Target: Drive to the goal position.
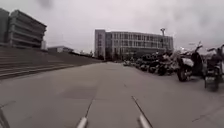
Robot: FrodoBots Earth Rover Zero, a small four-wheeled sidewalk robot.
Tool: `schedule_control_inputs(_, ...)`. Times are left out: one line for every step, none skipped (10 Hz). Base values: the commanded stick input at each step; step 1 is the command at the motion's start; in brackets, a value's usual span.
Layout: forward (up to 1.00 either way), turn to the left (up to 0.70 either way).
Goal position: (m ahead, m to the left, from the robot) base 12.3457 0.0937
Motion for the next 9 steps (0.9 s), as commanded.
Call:
schedule_control_inputs(1.00, 0.00)
schedule_control_inputs(1.00, 0.00)
schedule_control_inputs(1.00, 0.00)
schedule_control_inputs(1.00, 0.00)
schedule_control_inputs(1.00, 0.00)
schedule_control_inputs(1.00, 0.00)
schedule_control_inputs(1.00, 0.00)
schedule_control_inputs(1.00, 0.00)
schedule_control_inputs(1.00, 0.00)
